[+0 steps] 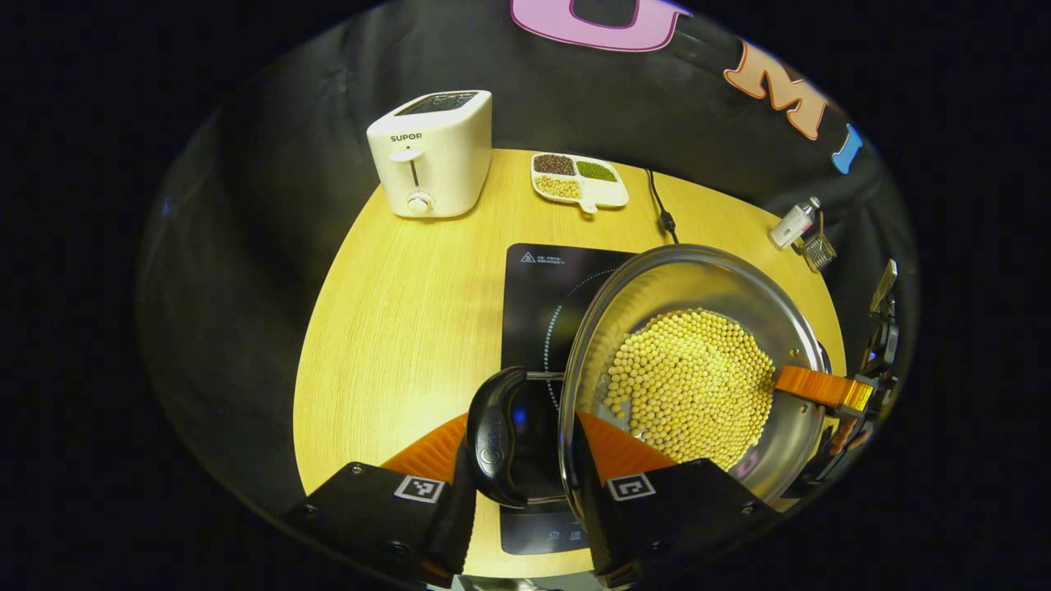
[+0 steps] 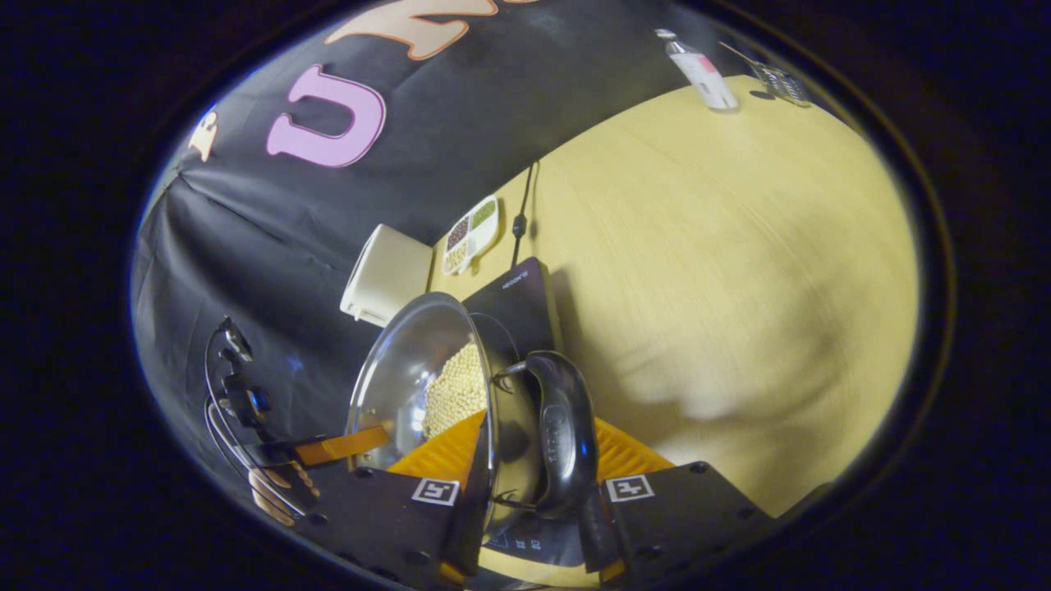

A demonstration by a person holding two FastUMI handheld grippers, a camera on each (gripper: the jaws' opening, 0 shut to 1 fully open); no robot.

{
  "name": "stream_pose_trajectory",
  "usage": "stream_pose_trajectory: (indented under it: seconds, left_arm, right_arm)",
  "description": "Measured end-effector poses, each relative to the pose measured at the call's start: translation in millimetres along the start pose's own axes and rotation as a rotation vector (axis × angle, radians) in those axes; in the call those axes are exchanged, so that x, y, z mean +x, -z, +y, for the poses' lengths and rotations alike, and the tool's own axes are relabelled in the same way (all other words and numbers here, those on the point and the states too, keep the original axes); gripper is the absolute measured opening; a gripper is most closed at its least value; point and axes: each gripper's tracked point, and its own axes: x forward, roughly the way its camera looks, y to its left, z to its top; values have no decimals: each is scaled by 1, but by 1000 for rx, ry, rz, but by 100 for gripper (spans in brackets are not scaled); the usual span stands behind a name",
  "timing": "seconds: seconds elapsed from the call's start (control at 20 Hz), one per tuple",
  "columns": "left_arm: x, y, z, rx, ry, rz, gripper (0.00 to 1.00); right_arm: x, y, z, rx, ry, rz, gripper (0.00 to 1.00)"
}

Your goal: First push the handle of the pot to place it horizontally, then grasp the pot with both hands and set it on the induction cooktop.

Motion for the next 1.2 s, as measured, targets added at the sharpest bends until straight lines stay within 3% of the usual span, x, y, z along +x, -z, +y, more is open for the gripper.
stream_pose_trajectory:
  seconds: [0.35, 0.4, 0.7, 0.75, 1.05, 1.15, 1.2]
  left_arm:
    - [13, -15, 13, 27, -15, -53, 60]
    - [13, -14, 12, 21, -13, -50, 60]
    - [16, -17, 12, 39, -4, -57, 62]
    - [17, -19, 12, 41, -1, -62, 62]
    - [17, -14, 13, 31, -6, -55, 67]
    - [15, -15, 19, 39, -45, -69, 70]
    - [14, -17, 23, 41, -68, -91, 74]
  right_arm:
    - [18, -2, 5, 14, -10, -24, 43]
    - [20, -4, 5, 13, -10, -24, 50]
    - [22, -7, 9, 25, -14, -26, 49]
    - [25, -4, 9, 22, -14, -22, 43]
    - [17, -8, 6, 7, -13, -1, 45]
    - [11, -15, 5, -8, -22, -3, 55]
    - [8, -23, 4, -19, -23, -20, 67]
